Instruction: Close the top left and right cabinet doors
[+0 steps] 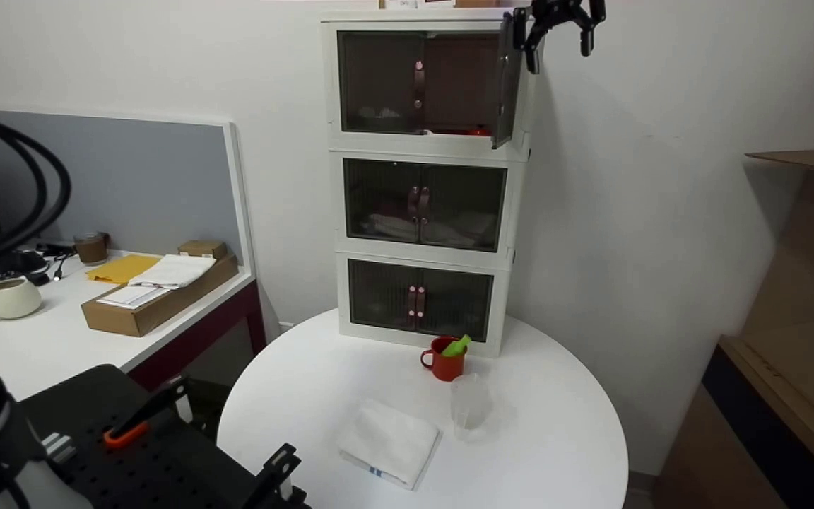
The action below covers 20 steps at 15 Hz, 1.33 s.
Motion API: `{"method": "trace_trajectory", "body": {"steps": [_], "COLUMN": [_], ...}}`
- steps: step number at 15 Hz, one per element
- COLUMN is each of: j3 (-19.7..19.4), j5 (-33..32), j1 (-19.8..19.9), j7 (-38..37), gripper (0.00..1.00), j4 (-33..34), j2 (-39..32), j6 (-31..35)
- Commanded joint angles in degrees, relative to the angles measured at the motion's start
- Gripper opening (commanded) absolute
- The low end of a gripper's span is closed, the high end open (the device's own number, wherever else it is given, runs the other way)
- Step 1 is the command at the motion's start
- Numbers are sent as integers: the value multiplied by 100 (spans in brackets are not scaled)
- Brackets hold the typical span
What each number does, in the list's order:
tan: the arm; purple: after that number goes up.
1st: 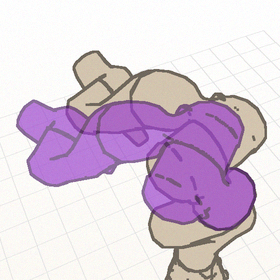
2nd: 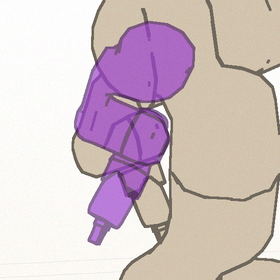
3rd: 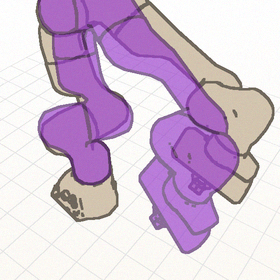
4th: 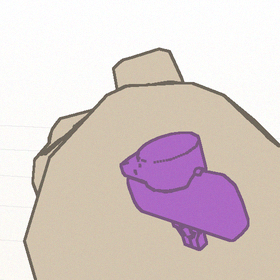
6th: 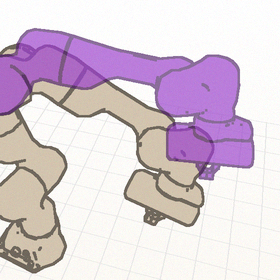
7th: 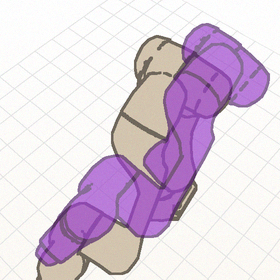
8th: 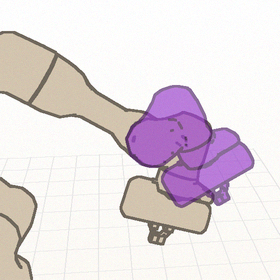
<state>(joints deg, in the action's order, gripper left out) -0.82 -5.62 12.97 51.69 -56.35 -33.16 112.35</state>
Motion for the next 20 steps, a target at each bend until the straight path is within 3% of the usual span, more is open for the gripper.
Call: {"method": "trace_trajectory", "body": {"steps": [1, 4, 10, 15, 20], "j3": [251, 361, 215, 563, 567], "j5": [106, 101, 83, 720, 923], "j1": [-135, -284, -568, -350, -366], "j7": [350, 53, -1867, -1474, -1577], "gripper": [100, 100, 100, 100, 100], "j4": [187, 184, 293, 301, 169], "j2": [1, 44, 44, 153, 210], "j6": [-400, -554, -966, -1765, -1141]}}
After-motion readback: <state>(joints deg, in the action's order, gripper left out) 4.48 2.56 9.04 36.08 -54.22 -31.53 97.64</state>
